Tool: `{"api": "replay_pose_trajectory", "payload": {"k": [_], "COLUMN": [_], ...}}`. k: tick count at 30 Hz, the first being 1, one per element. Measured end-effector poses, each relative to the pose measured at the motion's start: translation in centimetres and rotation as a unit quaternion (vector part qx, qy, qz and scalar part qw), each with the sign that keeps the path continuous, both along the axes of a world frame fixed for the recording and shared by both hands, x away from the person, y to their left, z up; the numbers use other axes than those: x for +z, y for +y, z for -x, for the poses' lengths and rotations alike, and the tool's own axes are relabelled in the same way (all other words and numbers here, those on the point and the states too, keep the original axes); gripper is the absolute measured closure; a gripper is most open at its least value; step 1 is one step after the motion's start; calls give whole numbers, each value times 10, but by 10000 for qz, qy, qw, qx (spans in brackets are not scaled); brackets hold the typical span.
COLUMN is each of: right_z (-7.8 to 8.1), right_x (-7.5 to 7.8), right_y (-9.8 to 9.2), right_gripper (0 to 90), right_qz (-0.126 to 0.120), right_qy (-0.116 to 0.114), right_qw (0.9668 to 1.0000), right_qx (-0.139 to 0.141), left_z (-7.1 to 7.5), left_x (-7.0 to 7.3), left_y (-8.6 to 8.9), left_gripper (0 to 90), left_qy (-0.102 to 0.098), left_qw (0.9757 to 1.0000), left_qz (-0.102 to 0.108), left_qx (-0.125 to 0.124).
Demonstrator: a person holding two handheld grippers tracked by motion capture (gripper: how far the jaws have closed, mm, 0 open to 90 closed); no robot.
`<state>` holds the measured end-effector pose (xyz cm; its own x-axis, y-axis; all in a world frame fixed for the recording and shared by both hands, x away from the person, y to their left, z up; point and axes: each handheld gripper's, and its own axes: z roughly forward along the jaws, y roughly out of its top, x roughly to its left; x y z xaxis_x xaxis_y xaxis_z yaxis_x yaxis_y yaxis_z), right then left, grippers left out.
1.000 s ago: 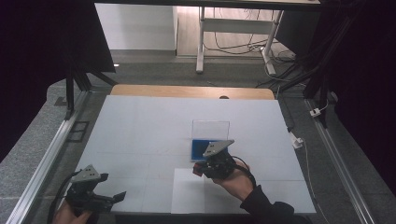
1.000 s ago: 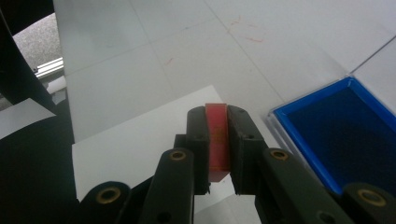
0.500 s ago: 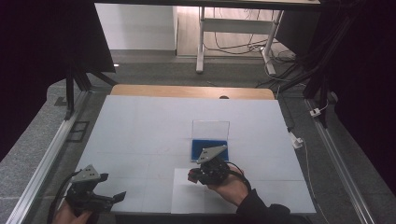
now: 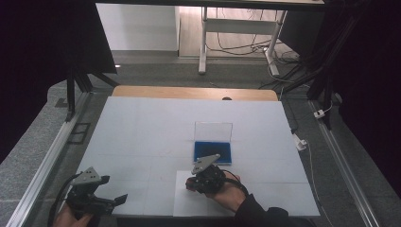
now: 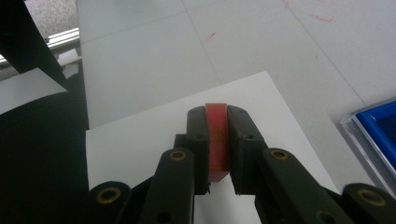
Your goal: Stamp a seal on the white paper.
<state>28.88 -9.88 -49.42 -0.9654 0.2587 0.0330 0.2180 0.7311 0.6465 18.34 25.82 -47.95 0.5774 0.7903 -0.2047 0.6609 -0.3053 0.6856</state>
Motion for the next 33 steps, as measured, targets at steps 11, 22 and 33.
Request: {"api": "replay_pose_trajectory", "payload": {"k": [11, 22, 33], "right_z": [0, 11, 10], "right_x": [-8, -9, -10], "right_y": [0, 3, 3], "right_gripper": [803, 807, 808], "right_qz": [6, 124, 116], "right_qy": [4, -375, -319], "right_qw": [10000, 9992, 9994], "right_qx": [-57, -19, -39], "left_z": [0, 0, 0], "left_x": [0, 0, 0], "left_y": [0, 0, 0], "left_gripper": [32, 32, 33], "left_qy": [-4, 12, 16], "left_qw": [10000, 10000, 10000], "left_qz": [29, -1, -5], "left_qx": [-4, -11, -13]}}
